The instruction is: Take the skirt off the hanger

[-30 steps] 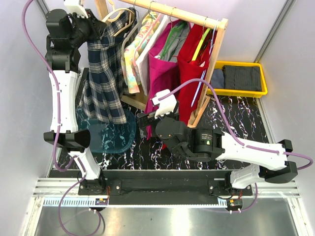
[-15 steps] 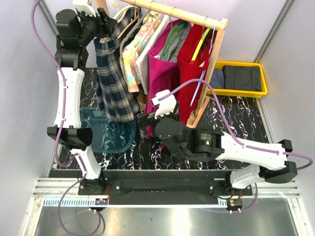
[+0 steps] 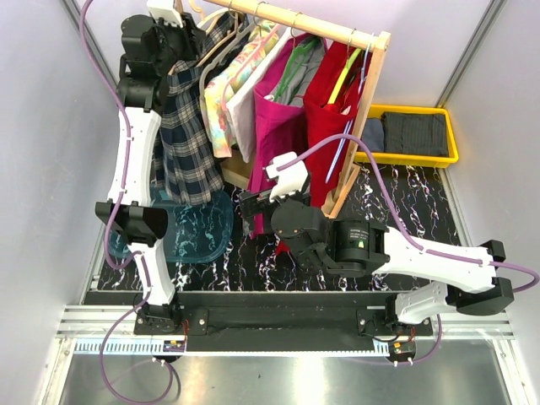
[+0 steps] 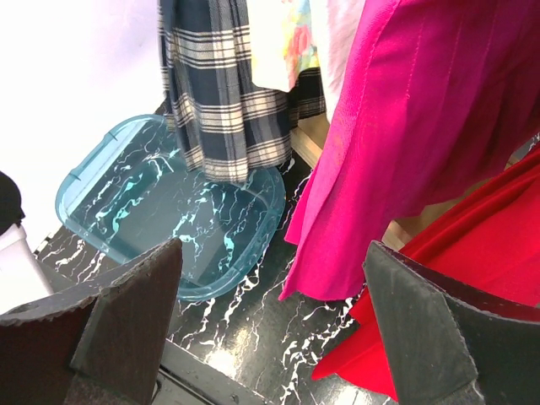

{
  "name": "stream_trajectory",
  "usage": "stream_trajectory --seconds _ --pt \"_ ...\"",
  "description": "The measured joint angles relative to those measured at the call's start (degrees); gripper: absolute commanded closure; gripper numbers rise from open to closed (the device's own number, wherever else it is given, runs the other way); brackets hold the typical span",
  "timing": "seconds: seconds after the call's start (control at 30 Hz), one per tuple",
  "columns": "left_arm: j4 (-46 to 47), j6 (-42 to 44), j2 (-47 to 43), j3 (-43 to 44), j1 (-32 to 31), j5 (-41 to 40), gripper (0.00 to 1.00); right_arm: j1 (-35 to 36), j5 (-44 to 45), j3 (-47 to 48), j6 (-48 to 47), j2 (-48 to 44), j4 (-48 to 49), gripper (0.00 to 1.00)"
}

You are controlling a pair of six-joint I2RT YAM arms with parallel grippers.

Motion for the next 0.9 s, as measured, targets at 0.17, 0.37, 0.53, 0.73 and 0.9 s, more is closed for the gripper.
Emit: stream_trajectory --seconds 0.17,0.37,0.53,0.73,0.9 --pt "1.16 2.08 0.37 0.22 -0.20 -0.66 0.93 0.00 0.07 -0.24 0.02 -0.87 0.00 0.03" --pt "1.14 3.61 0.44 0.26 -0.85 -1.20 0.96 -0.11 0.31 -0.79 0.11 -2.03 0.02 0.03" --pt "1.03 3.87 0.46 0.46 -0.85 -1.49 0.99 -0.33 0.46 -1.66 0.46 -2.49 0.17 0.03" --pt "1.31 4.37 1.22 1.49 -1.03 -2.97 1.00 -0.39 0.46 -2.49 1.07 -2.49 0.24 0.03" --pt "2.14 5.97 1.31 1.49 -1.49 -5.14 1.00 -0.55 0.42 -3.23 1.42 -2.49 0.28 0.03"
